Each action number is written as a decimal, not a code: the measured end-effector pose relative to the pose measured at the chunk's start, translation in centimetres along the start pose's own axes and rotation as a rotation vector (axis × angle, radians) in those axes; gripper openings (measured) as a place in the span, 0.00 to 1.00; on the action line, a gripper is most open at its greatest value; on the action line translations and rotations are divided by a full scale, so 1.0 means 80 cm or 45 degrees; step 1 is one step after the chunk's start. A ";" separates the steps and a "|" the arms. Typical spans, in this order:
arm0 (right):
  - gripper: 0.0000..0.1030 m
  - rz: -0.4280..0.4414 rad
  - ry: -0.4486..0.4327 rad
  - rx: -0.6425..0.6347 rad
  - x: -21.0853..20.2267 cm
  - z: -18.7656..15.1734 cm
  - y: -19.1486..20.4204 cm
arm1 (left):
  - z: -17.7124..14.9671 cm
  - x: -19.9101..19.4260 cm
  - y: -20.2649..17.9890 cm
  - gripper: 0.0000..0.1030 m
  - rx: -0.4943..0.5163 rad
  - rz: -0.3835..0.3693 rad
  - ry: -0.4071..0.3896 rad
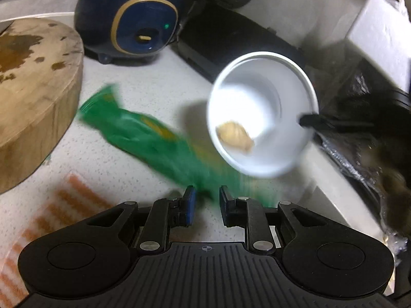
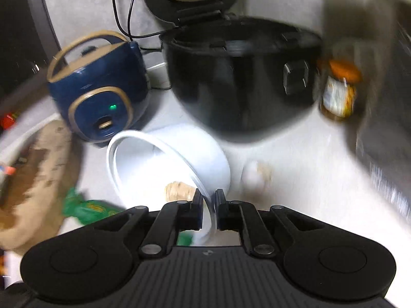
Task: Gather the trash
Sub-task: 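Move both tools back to the tipped white paper cup on the counter, then grasp the ginger in the cup with the right tool while the left tool grips the cup rim, then lift the ginger with the right tool while the left tool lifts the white cup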
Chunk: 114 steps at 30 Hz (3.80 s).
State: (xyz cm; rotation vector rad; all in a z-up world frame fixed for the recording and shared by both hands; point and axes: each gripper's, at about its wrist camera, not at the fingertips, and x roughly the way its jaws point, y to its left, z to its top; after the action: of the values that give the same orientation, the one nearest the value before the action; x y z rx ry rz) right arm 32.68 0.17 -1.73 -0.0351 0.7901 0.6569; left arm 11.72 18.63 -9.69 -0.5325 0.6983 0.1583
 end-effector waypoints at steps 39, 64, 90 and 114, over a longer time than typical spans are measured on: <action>0.49 -0.200 0.591 -0.229 0.099 0.036 0.047 | 0.052 -0.020 0.020 0.22 -0.233 -0.256 -0.120; 0.33 -0.064 -0.072 0.204 -0.111 0.025 -0.119 | 0.092 0.068 -0.052 0.23 0.052 0.008 0.017; 0.67 -0.615 -0.210 0.151 -0.087 -0.125 -0.177 | 0.068 0.071 -0.064 0.14 0.018 0.062 0.095; 0.58 -0.523 -0.256 0.392 -0.014 -0.116 -0.196 | 0.056 0.056 -0.042 0.11 -0.053 0.021 0.060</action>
State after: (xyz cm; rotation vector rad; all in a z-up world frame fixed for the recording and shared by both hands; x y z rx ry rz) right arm 34.88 -15.49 -10.87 0.1447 0.6557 0.1425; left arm 18.76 17.93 -8.35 -0.5722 0.7469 0.1764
